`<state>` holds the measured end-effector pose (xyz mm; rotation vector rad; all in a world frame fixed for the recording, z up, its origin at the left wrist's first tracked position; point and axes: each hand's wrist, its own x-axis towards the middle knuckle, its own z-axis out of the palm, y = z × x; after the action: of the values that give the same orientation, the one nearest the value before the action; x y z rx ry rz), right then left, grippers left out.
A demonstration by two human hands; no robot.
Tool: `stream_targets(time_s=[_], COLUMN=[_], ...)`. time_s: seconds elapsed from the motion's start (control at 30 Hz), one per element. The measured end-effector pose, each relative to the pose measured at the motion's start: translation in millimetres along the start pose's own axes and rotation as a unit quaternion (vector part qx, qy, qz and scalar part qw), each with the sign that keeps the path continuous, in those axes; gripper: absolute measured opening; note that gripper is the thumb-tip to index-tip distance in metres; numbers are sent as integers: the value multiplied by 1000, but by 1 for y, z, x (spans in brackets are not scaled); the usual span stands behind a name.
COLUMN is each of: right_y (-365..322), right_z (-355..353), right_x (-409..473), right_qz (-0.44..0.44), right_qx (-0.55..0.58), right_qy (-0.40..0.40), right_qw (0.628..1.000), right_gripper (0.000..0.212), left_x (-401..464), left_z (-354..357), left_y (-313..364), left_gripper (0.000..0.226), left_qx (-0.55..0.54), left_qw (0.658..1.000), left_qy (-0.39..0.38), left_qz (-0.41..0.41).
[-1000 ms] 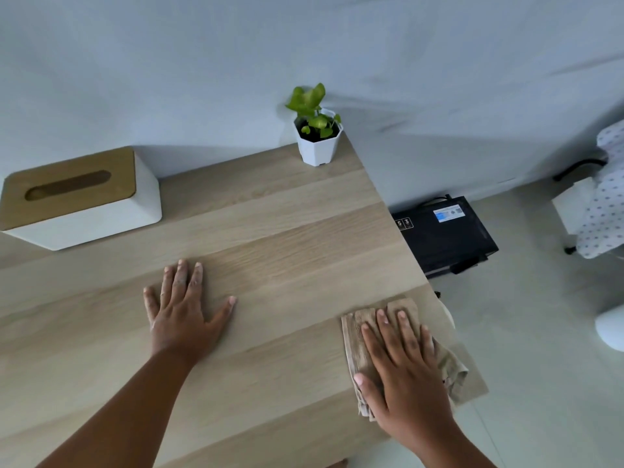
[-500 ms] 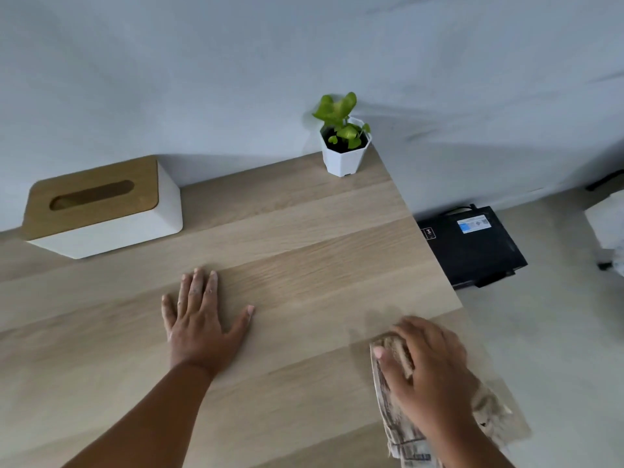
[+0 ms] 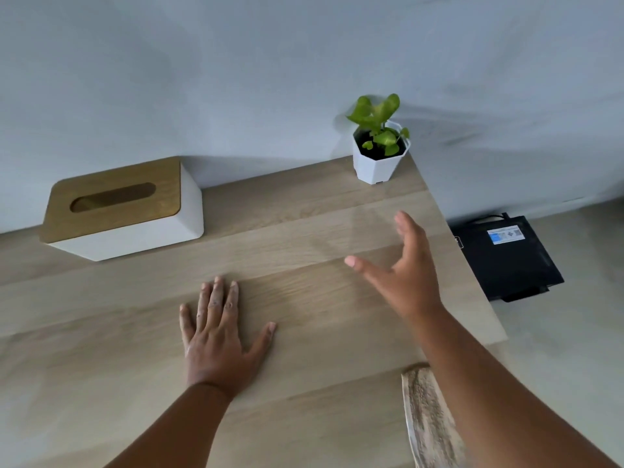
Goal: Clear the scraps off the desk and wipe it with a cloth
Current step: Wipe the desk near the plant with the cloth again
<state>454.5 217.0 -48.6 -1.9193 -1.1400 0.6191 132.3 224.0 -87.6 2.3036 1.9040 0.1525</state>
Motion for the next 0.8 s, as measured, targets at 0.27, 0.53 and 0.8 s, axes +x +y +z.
stream_targets(time_s=[0.27, 0.53, 0.8], right_y=[-10, -24, -31], right_z=[20, 28, 36], right_x=[90, 147, 161], right_qz=[37, 48, 35], right_qx=[46, 70, 112], right_qy=[74, 123, 189], right_qw=[995, 989, 975], right_gripper=[134, 132, 94], left_x=[1, 2, 2], left_z=[0, -1, -1], left_y=[0, 1, 0], left_gripper=[101, 100, 101], left_qx=[10, 6, 6], left_qw=[1000, 1000, 1000], left_qy=[-8, -9, -7], left_qz=[3, 5, 11])
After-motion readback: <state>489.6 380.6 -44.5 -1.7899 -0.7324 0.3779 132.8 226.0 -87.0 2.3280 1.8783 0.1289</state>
